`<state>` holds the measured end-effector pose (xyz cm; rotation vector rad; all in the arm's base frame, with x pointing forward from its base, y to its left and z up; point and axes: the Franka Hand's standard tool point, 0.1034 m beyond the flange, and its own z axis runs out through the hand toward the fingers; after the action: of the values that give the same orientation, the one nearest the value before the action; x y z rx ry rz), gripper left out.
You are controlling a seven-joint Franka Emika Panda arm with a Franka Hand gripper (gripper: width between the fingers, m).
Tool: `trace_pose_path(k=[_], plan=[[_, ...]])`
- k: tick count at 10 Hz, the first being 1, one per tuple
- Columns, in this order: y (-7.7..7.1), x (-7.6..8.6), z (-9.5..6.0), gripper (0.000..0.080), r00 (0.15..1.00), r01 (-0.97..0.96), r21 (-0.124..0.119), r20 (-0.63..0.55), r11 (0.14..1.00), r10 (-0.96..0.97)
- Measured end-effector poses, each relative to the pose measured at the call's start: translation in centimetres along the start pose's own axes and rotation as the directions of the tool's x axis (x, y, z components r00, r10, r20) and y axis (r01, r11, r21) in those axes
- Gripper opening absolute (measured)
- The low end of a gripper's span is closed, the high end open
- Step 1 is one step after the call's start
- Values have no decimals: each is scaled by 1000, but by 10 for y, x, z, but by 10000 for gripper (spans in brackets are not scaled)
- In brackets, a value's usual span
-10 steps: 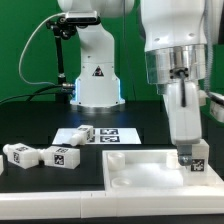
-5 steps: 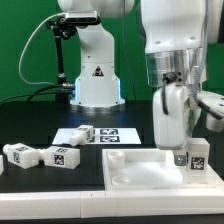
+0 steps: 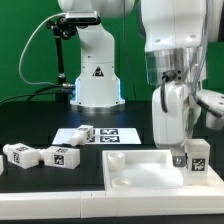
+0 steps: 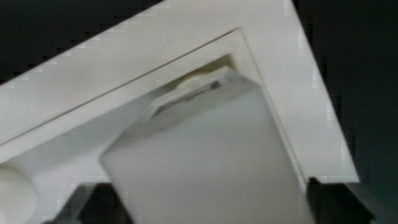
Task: Assemble one leg
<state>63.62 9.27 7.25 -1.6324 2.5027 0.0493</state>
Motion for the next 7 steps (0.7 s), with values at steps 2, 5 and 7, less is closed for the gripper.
trace_pose_path(k=[2, 5, 7], plan=[[-6, 0, -28, 637, 986, 166, 60, 16, 984, -167], [12, -28, -12, 647, 913, 408, 47, 11, 912, -409], [11, -28, -9, 649, 851, 525, 44, -2, 850, -525]])
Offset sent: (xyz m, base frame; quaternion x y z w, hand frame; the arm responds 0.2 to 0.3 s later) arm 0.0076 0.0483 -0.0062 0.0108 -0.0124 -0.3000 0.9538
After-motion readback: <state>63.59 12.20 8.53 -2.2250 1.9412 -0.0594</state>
